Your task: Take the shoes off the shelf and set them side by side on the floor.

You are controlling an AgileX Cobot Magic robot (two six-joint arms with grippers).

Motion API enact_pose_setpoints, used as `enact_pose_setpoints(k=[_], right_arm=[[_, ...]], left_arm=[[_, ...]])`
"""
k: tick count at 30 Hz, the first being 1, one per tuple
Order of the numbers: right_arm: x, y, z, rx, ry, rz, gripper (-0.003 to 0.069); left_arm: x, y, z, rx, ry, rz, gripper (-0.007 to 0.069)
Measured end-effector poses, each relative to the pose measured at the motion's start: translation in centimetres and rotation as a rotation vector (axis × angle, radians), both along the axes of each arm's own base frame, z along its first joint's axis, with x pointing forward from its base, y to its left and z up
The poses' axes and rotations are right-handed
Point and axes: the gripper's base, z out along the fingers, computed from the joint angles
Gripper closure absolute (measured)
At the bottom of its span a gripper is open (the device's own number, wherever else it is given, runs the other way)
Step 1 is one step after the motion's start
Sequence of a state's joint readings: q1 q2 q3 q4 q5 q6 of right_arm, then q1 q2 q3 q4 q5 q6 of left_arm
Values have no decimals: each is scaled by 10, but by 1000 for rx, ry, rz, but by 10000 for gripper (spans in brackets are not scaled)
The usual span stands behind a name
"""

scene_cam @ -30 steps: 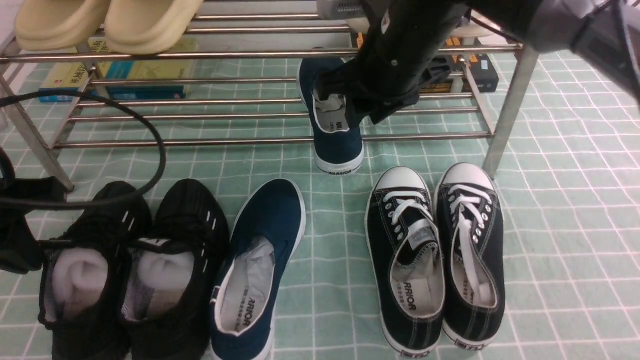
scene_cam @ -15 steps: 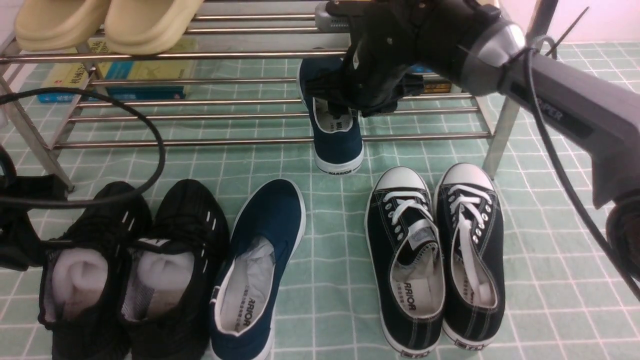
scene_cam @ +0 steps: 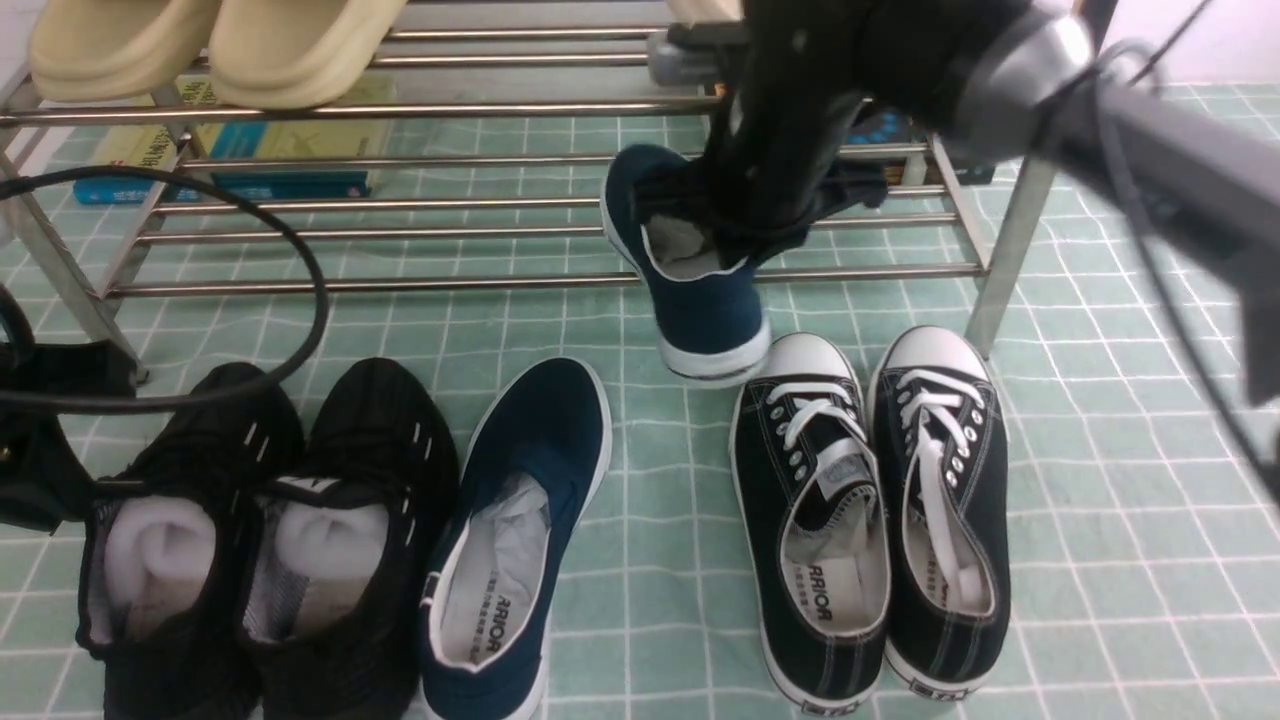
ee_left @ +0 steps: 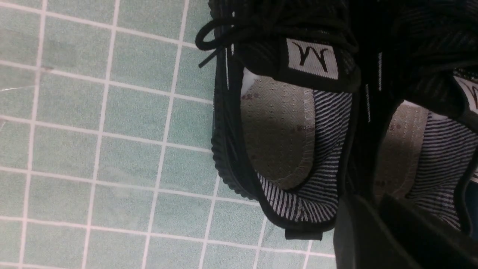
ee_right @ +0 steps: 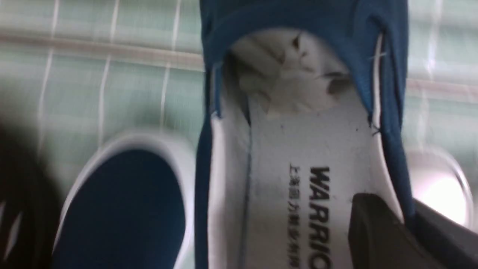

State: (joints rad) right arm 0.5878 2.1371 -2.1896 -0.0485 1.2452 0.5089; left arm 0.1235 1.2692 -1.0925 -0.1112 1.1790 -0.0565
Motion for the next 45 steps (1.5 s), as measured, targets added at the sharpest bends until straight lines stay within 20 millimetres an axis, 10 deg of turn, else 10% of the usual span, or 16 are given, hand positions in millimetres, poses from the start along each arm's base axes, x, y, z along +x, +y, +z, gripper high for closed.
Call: enact_pose_setpoints(k=[10,17,27,45], right_arm=[[-57,-19,69,178,12,59,619],[-105,-37,41,105,161,-44,619],[-147,-6,11,-14,131,-286,619],[-133,28,-17,126,87,-401,619]], left_arm=[[3,1,1,7,-30,3,500],[2,2,1,22,-28,2,496],[2,2,1,28,-27,1,484],[1,2,0,28,-14,-1,479]])
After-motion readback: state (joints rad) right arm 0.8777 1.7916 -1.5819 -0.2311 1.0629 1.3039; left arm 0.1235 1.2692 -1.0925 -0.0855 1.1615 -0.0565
